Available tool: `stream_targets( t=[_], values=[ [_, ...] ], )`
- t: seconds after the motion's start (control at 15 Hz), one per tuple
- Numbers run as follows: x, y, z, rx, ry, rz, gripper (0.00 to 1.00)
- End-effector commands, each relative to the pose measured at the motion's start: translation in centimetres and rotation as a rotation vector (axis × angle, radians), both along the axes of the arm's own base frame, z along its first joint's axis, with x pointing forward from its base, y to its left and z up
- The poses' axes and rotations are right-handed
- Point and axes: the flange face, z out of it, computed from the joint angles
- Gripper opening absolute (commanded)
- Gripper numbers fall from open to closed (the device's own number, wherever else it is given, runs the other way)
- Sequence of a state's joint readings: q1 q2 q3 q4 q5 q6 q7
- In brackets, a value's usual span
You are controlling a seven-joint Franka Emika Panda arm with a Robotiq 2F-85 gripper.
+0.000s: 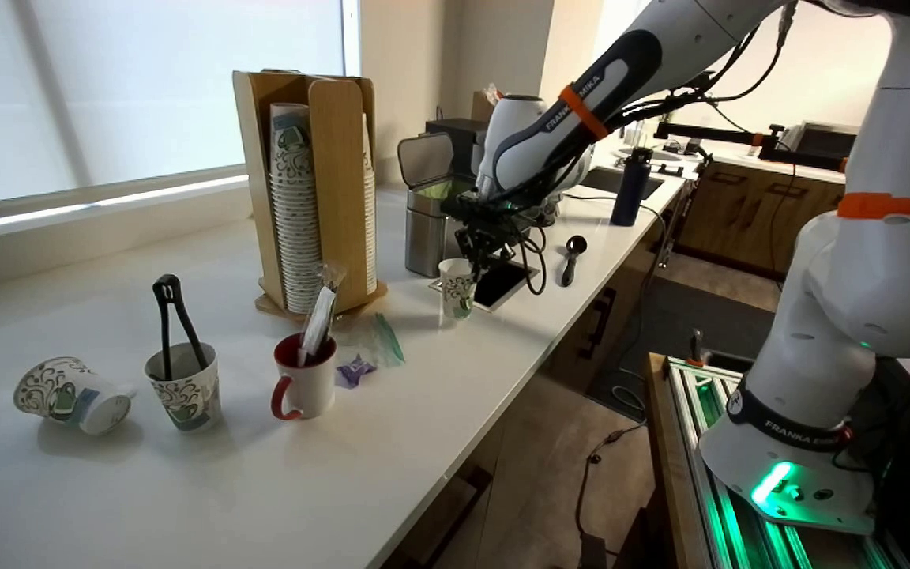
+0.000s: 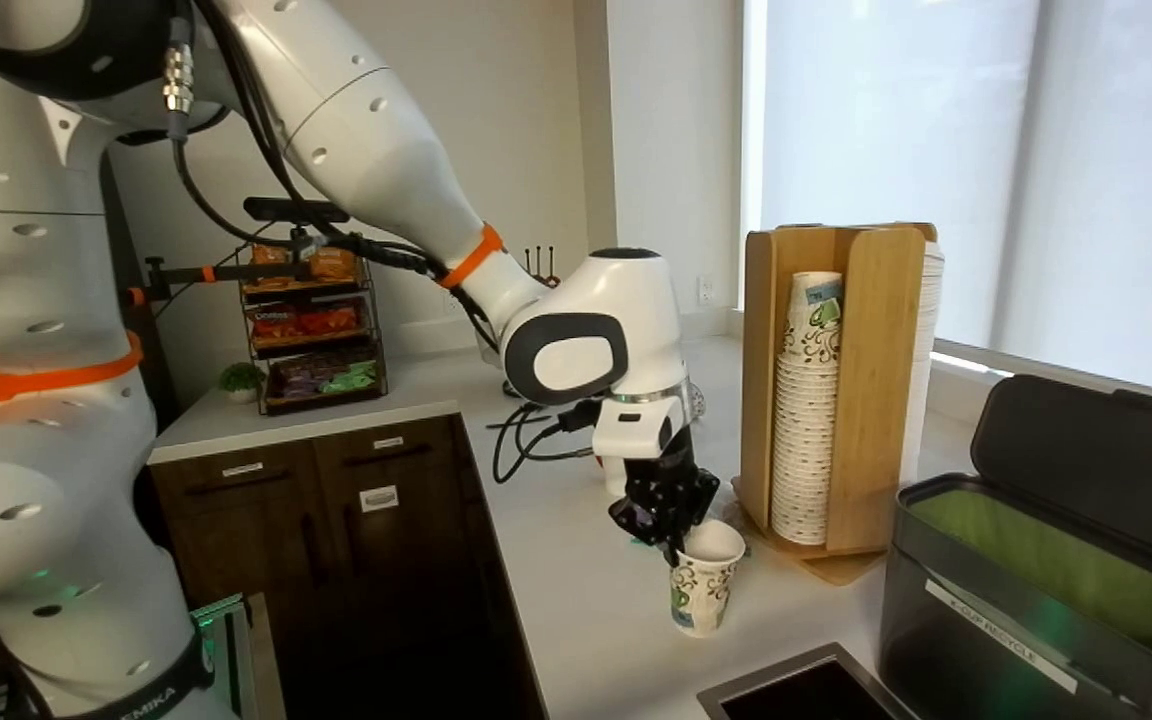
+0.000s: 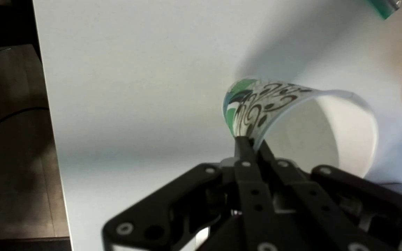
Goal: Move the empty upright cup on the left to the center of the counter
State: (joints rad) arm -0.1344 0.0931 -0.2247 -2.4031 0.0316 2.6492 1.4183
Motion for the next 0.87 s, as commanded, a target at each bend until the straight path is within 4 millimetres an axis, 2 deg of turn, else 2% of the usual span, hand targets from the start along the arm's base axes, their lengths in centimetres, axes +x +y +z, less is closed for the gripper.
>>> stream_targets(
  t=[0.0,0.27,0.53,0.67,0.73,0.8],
  values=[
    [0.4,-0.2,-0.3,-0.014,-0.01,-0.035,0.37],
    [0.2,0.0,0.6,-0.011,-0.034,-0.037,0.67],
    [-1.2,1.1,3.9,-0.014,-0.146,0.016,0.96],
    [-2.2,2.5,5.9,-0.021,-0.224,0.121,1.0],
    [0.1,0.9,4.1,-0.026,-0.161,0.061,0.93],
    [-0.3,1.5,5.0,-0.025,-0.187,0.091,1.0]
  ],
)
